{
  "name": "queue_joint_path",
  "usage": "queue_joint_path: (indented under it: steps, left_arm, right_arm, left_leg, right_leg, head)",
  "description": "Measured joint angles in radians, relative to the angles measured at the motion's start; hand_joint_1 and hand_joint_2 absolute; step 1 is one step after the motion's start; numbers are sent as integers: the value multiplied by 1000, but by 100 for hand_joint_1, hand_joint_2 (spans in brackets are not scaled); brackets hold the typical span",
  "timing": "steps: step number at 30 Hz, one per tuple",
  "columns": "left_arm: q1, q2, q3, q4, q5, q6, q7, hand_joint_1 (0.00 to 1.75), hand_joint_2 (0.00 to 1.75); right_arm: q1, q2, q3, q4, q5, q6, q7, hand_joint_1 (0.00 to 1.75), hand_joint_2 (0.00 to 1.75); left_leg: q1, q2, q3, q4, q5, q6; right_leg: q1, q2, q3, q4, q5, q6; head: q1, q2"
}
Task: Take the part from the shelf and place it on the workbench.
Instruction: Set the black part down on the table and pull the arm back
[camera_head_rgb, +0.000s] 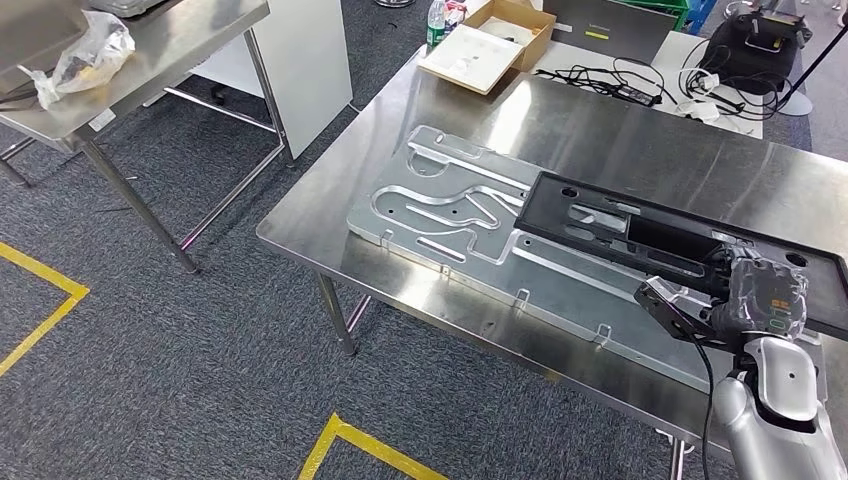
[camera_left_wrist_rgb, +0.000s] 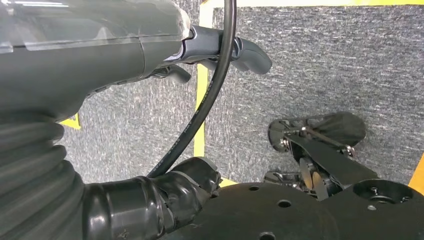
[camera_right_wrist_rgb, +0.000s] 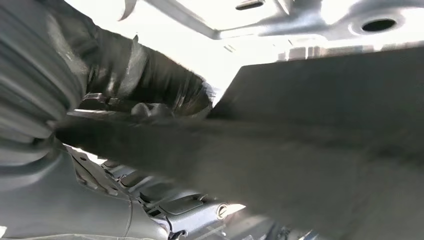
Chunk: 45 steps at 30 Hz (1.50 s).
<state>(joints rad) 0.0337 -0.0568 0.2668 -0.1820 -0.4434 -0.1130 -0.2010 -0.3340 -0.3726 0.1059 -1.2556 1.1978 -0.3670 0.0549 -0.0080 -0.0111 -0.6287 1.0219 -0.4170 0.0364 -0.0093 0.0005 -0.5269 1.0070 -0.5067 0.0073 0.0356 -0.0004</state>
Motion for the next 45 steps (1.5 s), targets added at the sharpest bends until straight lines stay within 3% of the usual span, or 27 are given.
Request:
queue_joint_path:
  steps: [4,13,24,29,34,45]
  left_arm:
    - [-2,0,12,0,9,-14,19,0,0]
    - [-4,0,39,0,23,4,52,0,0]
    - [-3,0,51,0,17,10,53,0,0]
    - [-3,0,64,0,9,18,57,0,0]
    - [-3,0,68,0,-2,20,57,0,0]
    - [-1,-1,72,0,-21,27,60,0,0]
  right_arm:
    - [-29,27,4,85,14,-4,-5,0,0]
    - [-96,112,61,191,26,2,-4,0,0]
    - [-119,141,110,155,10,39,1,0,0]
    - [-97,160,167,35,51,27,-20,0,0]
    - [-72,185,301,-157,78,62,-25,0,0]
    - [-56,193,511,-372,6,129,-69,0,0]
  left_leg:
    - [0,1,1,0,1,1]
    - [2,1,1,0,3,1]
    - [2,1,1,0,3,1]
    - [2,1,1,0,3,1]
    - [2,1,1,0,2,1]
    - [3,1,1,0,2,0]
  right_leg:
    - [1,0,1,0,1,2]
    - [3,0,1,2,1,2]
    - [3,0,1,2,1,2]
    - [3,0,1,3,1,2]
    - [3,0,-1,3,0,0]
    - [3,0,-1,3,-1,-1]
  head:
    - [0,0]
    - [0,0]
    - [0,0]
    - [0,0]
    - [0,0]
    - [0,0]
